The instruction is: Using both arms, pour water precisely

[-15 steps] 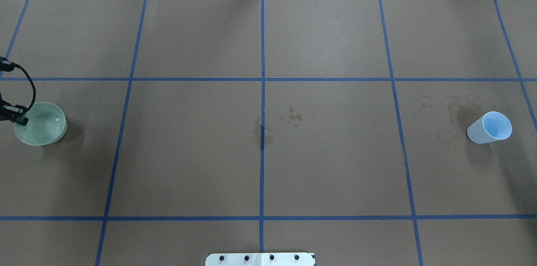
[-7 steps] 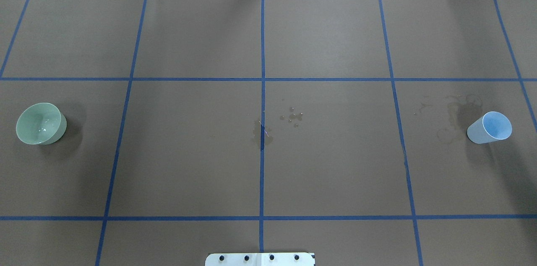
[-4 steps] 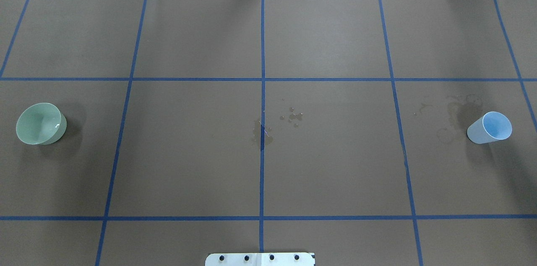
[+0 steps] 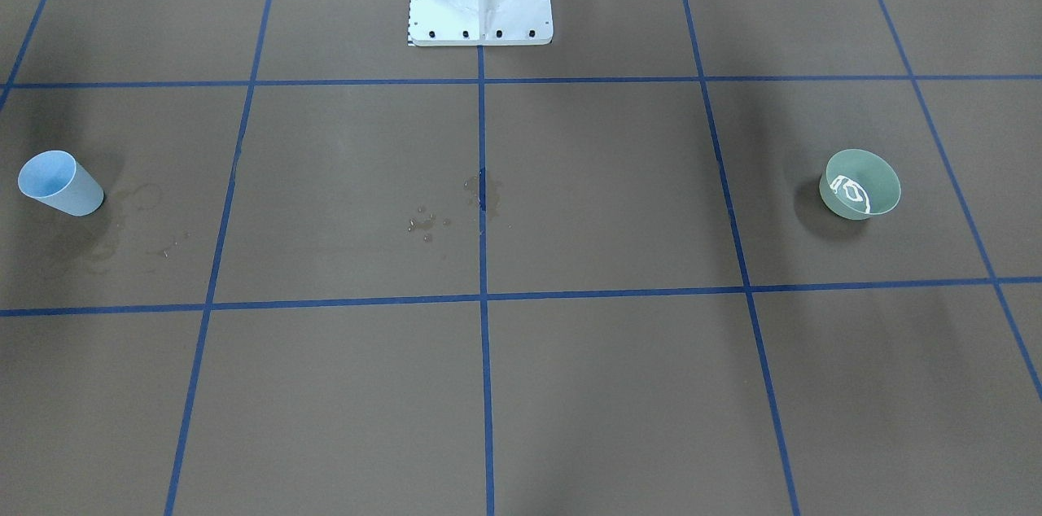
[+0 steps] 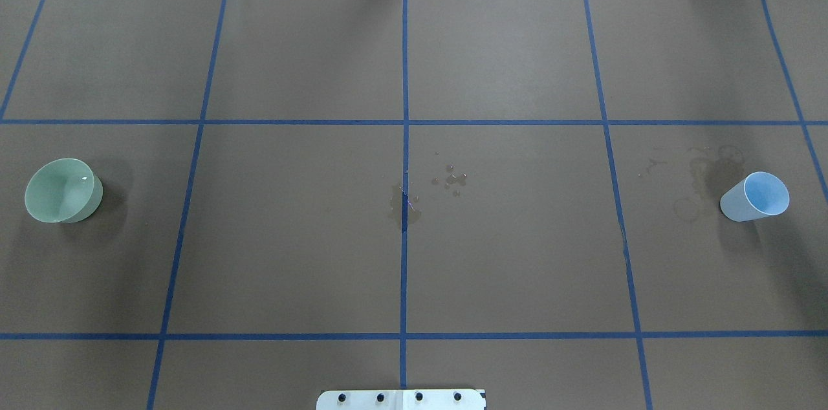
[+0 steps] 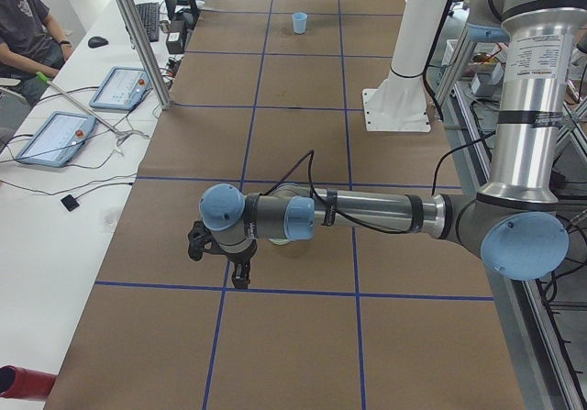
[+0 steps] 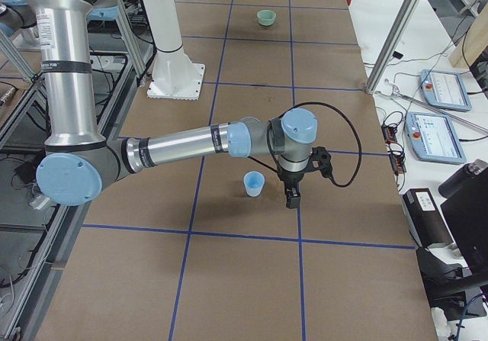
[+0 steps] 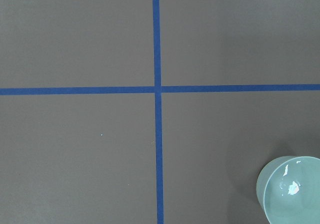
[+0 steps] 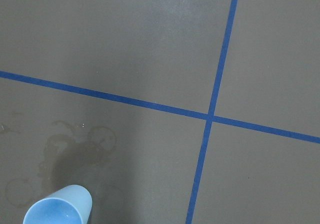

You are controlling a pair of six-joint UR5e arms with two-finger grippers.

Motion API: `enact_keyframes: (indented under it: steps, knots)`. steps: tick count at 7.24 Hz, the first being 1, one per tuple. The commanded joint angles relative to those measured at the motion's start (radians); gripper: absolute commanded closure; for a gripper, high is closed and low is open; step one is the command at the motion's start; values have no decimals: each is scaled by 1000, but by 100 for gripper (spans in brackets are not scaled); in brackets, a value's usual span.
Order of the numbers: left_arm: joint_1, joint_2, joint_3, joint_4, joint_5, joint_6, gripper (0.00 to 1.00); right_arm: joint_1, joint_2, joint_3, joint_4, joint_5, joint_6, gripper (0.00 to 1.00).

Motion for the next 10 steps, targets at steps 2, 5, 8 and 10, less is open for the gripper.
enact_keyframes:
  steps: [2,5,8,10]
  knots:
    - [2,-8,-24,-3,113,-8,0,2,-9,2,0,32,0,0]
    - [4,6,-48,0,109,-7,0,28,-18,8,3,34,-1,0]
    - [8,27,-82,-1,121,-2,0,47,-69,54,10,43,2,0]
    - [8,32,-102,-3,121,0,0,51,-109,123,4,55,3,0]
